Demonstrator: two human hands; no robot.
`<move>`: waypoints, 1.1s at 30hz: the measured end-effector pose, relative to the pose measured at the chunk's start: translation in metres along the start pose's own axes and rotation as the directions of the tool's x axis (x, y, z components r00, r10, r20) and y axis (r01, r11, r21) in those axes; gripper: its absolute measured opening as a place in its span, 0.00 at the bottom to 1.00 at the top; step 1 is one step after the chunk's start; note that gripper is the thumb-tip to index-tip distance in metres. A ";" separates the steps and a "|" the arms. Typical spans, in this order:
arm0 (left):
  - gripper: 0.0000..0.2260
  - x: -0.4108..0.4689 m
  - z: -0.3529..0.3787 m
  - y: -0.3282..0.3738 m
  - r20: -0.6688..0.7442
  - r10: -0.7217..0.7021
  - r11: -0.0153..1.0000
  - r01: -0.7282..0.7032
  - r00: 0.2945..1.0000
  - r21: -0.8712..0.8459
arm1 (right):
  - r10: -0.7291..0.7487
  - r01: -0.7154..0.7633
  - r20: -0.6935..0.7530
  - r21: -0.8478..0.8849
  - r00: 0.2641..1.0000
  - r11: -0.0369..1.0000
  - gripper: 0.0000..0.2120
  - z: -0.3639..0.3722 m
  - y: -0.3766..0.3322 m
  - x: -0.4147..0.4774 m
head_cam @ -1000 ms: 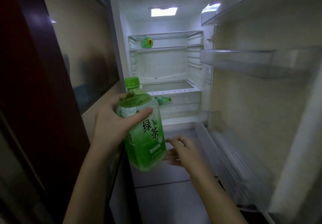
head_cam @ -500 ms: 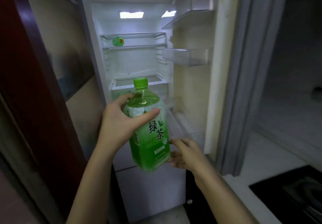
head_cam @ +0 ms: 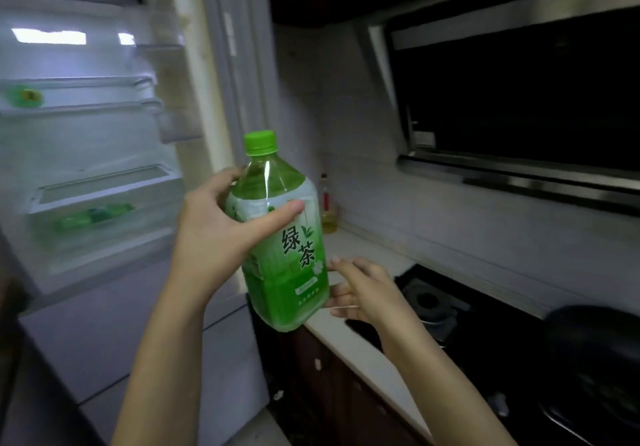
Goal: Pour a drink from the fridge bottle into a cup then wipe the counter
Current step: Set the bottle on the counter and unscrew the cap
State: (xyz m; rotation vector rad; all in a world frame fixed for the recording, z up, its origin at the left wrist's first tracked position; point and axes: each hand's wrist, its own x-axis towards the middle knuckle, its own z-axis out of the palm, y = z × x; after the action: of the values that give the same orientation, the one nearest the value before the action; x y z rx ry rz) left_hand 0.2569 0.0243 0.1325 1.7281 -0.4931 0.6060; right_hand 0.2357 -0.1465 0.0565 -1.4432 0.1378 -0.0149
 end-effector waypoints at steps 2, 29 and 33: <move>0.24 -0.009 0.034 0.015 0.050 0.016 1.000 -0.015 0.999 -0.025 | -0.009 0.008 -0.058 -0.014 0.998 1.000 0.11 -0.039 -0.002 -0.019; 0.25 -0.247 0.439 0.267 0.539 0.206 0.883 0.083 0.816 -0.463 | -0.008 -0.012 -0.732 -0.022 0.682 1.000 0.13 -0.458 -0.003 -0.365; 0.24 -0.268 0.471 0.289 0.589 0.254 0.855 0.107 0.767 -0.508 | 0.013 -0.012 -0.800 0.007 0.600 1.000 0.12 -0.483 0.001 -0.399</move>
State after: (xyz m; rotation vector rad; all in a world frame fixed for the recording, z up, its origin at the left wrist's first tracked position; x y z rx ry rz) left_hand -0.0637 -0.4979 0.0943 1.3489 -1.1110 -0.1117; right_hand -0.2103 -0.5863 0.0312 -1.3366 0.9018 -0.6751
